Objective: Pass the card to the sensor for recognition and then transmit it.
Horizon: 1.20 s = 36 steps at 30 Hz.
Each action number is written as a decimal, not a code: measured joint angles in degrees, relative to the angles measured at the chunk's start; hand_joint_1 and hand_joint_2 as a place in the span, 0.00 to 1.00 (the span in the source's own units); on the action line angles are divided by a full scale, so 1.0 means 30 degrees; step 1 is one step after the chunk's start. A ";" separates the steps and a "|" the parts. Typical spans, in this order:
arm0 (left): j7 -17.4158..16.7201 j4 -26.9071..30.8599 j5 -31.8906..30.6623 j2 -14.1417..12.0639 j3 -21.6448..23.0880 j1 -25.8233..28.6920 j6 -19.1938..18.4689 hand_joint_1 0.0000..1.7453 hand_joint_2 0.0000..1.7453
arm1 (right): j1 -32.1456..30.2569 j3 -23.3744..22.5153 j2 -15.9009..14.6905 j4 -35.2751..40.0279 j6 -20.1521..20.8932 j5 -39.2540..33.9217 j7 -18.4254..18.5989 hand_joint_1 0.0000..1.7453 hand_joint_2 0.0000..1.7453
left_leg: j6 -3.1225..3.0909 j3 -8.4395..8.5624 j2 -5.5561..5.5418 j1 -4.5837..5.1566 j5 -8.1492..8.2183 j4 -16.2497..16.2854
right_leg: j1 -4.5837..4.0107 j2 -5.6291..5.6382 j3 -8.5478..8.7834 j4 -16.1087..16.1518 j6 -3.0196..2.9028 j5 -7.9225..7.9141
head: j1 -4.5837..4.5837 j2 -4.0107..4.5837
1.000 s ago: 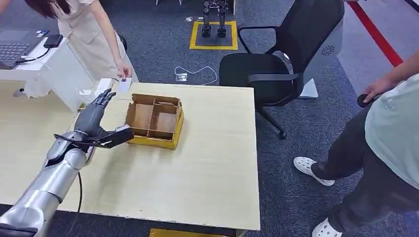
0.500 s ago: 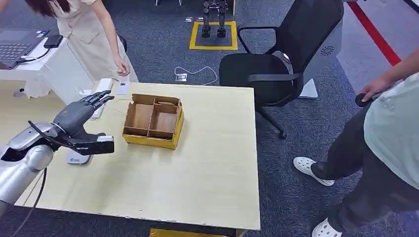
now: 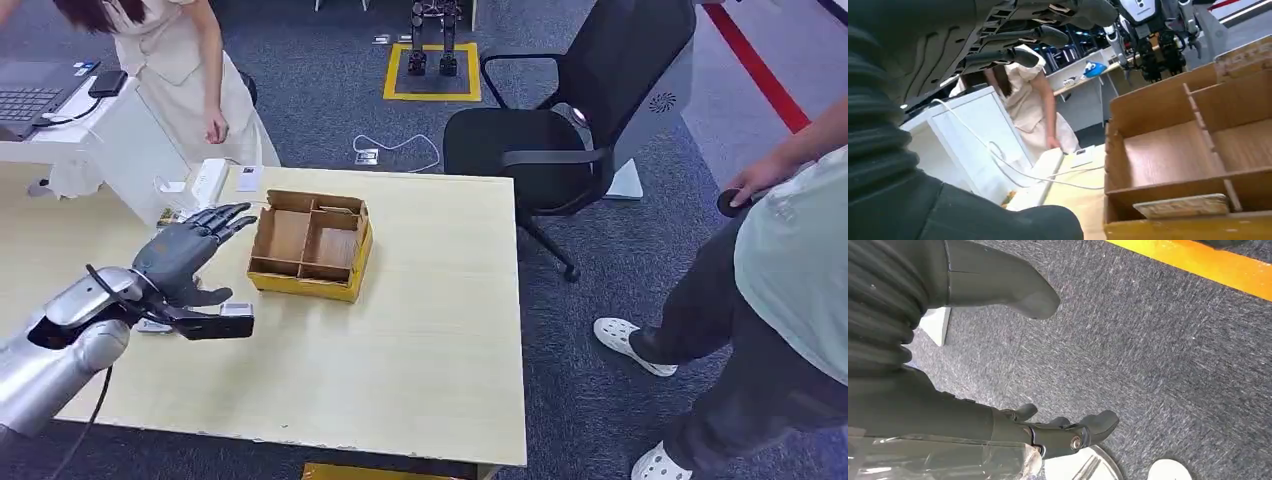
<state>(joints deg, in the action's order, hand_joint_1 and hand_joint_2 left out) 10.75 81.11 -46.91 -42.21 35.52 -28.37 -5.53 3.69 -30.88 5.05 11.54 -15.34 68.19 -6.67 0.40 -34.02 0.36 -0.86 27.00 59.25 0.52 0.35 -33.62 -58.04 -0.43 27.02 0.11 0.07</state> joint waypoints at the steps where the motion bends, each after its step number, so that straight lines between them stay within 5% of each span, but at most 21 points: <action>1: -0.0073 0.0000 -0.0190 0.0007 0.0080 0.0001 0.0088 0.00 1.00 | -0.0001 0.0000 0.0000 0.0000 0.0000 0.0000 0.0022 0.00 1.00 | 0.0000 0.0002 0.0000 0.0000 0.0000 0.0000 | 0.0000 0.0000 -0.0001 0.0000 0.0000 0.0000 | -0.0007 -0.0007; 21: -0.0866 -0.0211 -0.1775 0.1878 0.0750 0.0853 0.1579 0.00 1.00 | -0.0006 -0.0269 0.0000 0.0000 -0.0065 0.0095 0.0167 0.00 1.00 | 0.0000 0.0002 -0.0002 0.0001 0.0000 0.0000 | 0.0001 -0.0003 0.0000 0.0001 0.0000 0.0000 | -0.0014 -0.0007; 36: -0.3248 -0.3408 -0.5346 0.5149 0.0736 0.1403 0.4887 0.00 1.00 | 0.0004 -0.0270 0.0036 0.0000 -0.0131 0.0473 0.0597 0.00 1.00 | -0.0001 -0.0002 -0.0015 0.0007 0.0000 0.0001 | 0.0006 -0.0020 0.0006 0.0002 0.0001 0.0000 | 0.0000 0.0000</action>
<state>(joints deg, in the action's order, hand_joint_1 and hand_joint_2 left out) 1.01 70.89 -62.94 -26.76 37.73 -24.16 9.13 3.70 -31.69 5.16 11.54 -15.74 69.61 -4.87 0.40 -34.03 0.31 -0.84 27.00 59.25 0.54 0.29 -33.61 -58.03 -0.43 27.02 0.11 0.07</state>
